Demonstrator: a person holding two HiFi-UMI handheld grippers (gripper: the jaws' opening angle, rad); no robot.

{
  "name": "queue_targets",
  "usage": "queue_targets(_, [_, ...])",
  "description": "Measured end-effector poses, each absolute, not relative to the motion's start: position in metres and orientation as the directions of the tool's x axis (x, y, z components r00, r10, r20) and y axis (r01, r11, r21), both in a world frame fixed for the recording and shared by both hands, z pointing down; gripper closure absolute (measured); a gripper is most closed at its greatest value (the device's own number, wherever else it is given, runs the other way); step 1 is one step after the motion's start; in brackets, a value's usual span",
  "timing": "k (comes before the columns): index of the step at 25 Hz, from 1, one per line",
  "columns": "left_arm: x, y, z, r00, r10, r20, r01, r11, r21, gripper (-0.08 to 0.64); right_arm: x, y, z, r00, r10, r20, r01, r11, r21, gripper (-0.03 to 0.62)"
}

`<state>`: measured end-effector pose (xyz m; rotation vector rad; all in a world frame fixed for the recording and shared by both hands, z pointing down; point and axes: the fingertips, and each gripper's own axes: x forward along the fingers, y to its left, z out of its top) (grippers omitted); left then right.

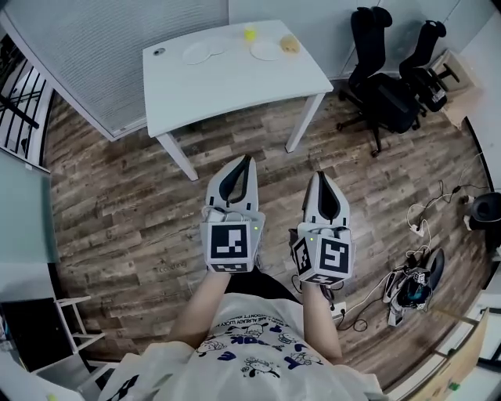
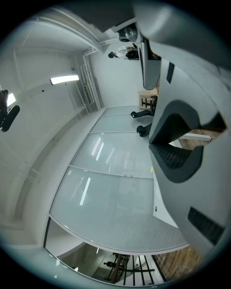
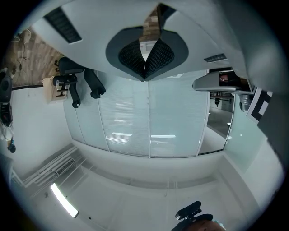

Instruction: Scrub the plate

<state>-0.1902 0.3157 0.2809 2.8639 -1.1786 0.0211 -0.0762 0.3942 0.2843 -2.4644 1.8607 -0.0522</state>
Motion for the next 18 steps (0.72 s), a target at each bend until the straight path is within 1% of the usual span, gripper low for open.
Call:
queue_targets(8, [-0.157, 0.286, 0.276, 0.686, -0.727, 0.019, -0.727, -0.686, 0.019, 0.535, -0.050, 0.354, 0.283, 0.204, -0.979, -0.010, -0.978, -0.203, -0.055, 0.578])
queue_targets(18, [-0.145, 0.246, 0.288, 0.665, -0.745, 0.044, -0.746, -0.665, 0.023, 0.535, -0.029, 0.317, 0.294, 0.201, -0.979, 0.008, -0.977, -0.202, -0.067, 0.578])
